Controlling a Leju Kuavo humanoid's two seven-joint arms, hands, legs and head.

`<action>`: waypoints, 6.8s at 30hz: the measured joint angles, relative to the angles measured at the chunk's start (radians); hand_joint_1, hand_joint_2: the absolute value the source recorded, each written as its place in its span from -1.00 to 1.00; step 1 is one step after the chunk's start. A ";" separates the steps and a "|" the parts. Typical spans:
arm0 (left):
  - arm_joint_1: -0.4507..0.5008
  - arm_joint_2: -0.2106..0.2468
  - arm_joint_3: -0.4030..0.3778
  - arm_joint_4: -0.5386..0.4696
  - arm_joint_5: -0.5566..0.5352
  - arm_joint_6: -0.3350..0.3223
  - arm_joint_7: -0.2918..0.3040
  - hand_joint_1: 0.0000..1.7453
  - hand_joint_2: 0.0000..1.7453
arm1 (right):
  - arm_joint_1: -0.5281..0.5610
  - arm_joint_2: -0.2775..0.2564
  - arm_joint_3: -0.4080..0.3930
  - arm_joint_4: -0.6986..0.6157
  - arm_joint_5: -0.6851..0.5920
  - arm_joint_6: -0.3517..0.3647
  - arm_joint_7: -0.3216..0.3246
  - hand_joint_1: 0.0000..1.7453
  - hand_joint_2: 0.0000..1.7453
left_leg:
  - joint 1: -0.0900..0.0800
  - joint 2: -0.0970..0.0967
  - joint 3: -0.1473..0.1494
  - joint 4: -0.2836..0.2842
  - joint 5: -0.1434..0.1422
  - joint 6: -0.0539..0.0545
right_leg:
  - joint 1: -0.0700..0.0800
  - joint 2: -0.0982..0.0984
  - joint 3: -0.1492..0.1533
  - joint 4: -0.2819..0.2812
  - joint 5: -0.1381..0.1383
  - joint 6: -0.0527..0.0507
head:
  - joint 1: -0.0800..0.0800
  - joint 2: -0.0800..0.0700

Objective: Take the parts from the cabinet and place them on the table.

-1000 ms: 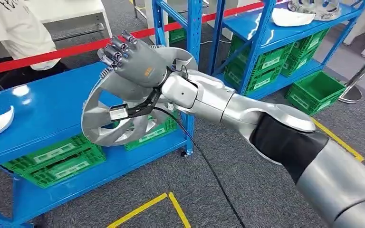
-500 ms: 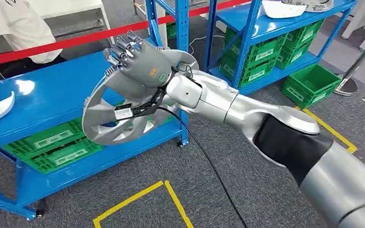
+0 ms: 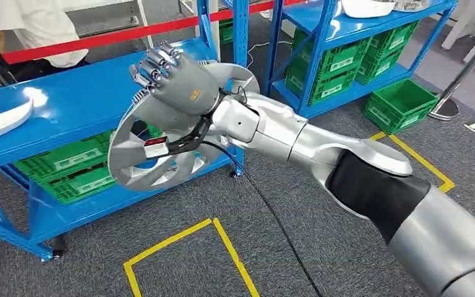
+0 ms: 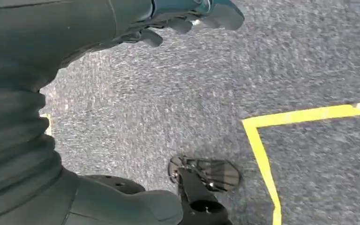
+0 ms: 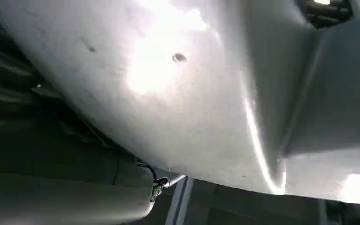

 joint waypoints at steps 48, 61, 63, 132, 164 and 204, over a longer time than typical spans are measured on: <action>0.006 0.005 0.027 0.001 0.014 0.008 -0.022 -1.00 1.00 | 0.043 0.093 -0.138 0.066 0.000 -0.030 -0.163 1.00 1.00 | 0.007 0.008 -0.221 0.218 -0.031 -0.066 | 0.001 0.016 0.148 -0.002 -0.101 -0.054 | 0.045 0.000; -0.011 0.010 0.045 -0.001 0.068 0.012 -0.057 -1.00 1.00 | 0.096 0.090 -0.212 0.039 0.000 -0.018 -0.174 1.00 1.00 | 0.006 -0.021 -0.027 -0.003 0.026 -0.007 | 0.006 0.043 0.078 0.016 -0.070 -0.005 | 0.048 0.000; -0.006 0.010 0.056 -0.001 0.072 0.014 -0.047 -1.00 1.00 | 0.096 0.089 -0.215 0.039 0.000 -0.010 -0.174 1.00 1.00 | 0.006 0.008 -0.034 -0.002 0.029 -0.002 | 0.005 0.015 0.011 0.158 -0.152 0.003 | 0.052 0.000; 0.001 -0.016 0.100 -0.002 0.071 0.027 -0.027 -1.00 1.00 | -0.030 -0.029 -0.519 0.055 -0.009 0.296 -0.359 1.00 1.00 | 0.000 0.091 -0.012 0.042 -0.031 -0.027 | -0.014 -0.063 0.058 -0.009 -0.010 0.031 | 0.190 0.001; 0.005 -0.006 0.100 -0.002 0.062 -0.039 0.008 -1.00 1.00 | -0.041 -0.084 -0.570 -0.029 -0.018 0.352 -0.388 1.00 1.00 | -0.018 0.117 -0.005 0.034 -0.032 -0.007 | -0.005 -0.052 0.067 -0.007 -0.018 0.010 | 0.169 0.002; 0.012 -0.023 0.100 0.000 0.062 -0.047 0.036 -1.00 1.00 | 0.037 -0.148 -0.663 -0.104 -0.024 0.379 -0.341 1.00 1.00 | -0.007 0.006 -0.152 0.324 -0.133 -0.028 | 0.001 0.054 0.073 -0.025 0.001 -0.026 | 0.162 0.002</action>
